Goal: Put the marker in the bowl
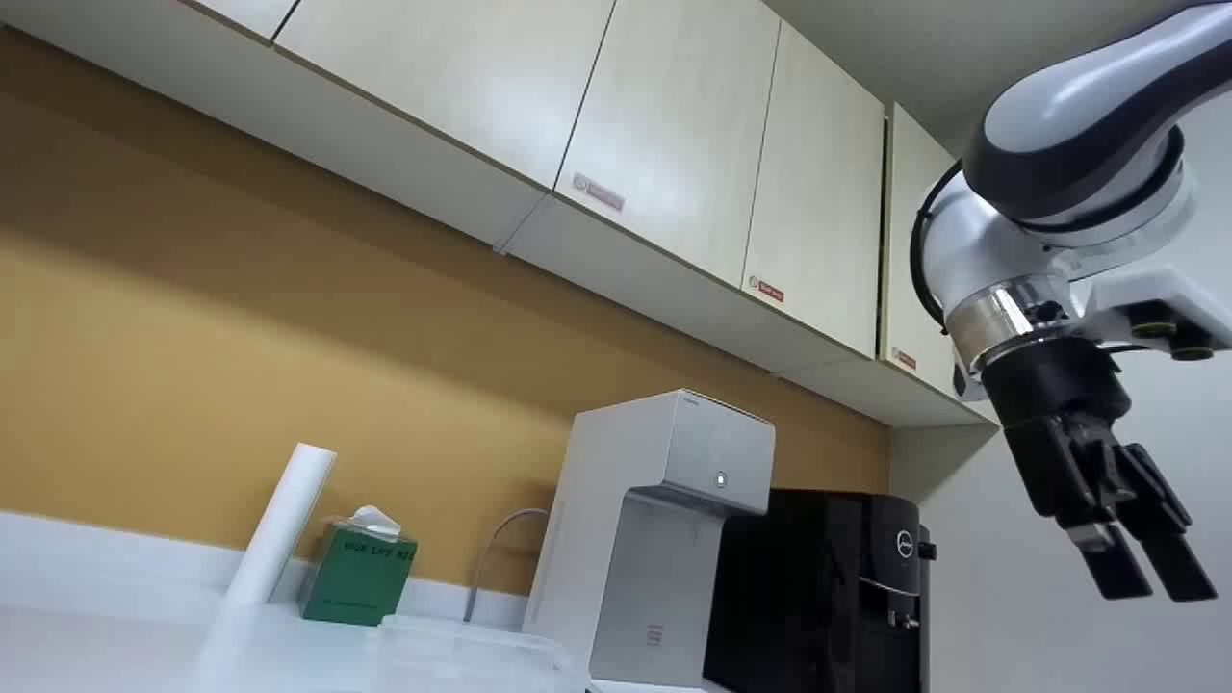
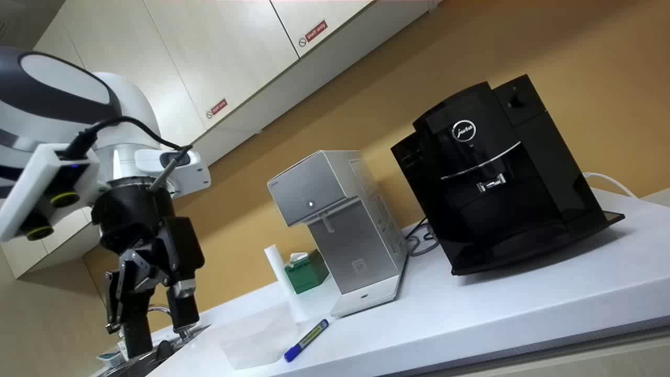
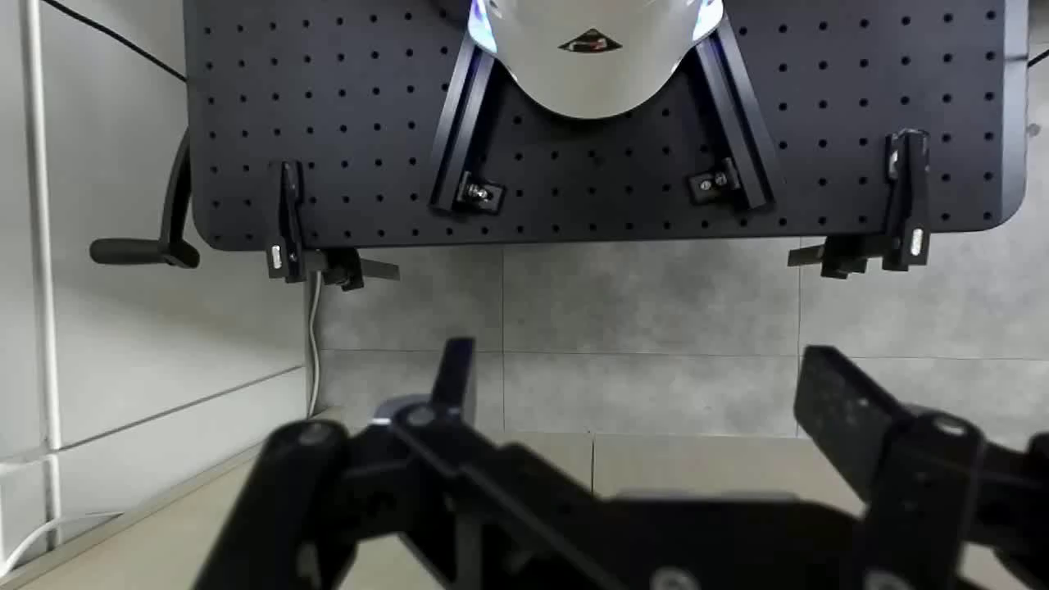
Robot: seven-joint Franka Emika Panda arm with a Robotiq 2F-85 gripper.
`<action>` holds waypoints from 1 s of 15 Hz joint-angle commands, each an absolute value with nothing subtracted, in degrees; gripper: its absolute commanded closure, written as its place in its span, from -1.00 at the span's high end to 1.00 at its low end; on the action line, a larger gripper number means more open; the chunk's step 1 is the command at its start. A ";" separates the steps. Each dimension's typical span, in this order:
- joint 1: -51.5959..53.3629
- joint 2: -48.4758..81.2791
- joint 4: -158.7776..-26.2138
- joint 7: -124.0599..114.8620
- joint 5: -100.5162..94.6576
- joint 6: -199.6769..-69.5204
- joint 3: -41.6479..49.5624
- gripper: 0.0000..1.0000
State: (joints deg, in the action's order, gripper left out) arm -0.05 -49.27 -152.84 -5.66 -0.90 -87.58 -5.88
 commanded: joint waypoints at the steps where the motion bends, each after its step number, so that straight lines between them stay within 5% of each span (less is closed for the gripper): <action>1: 0.57 -49.15 -152.69 -6.04 -1.17 -87.42 -5.40 1.00; 15: -0.33 -43.14 -149.27 -18.18 4.90 -94.21 -10.43 1.00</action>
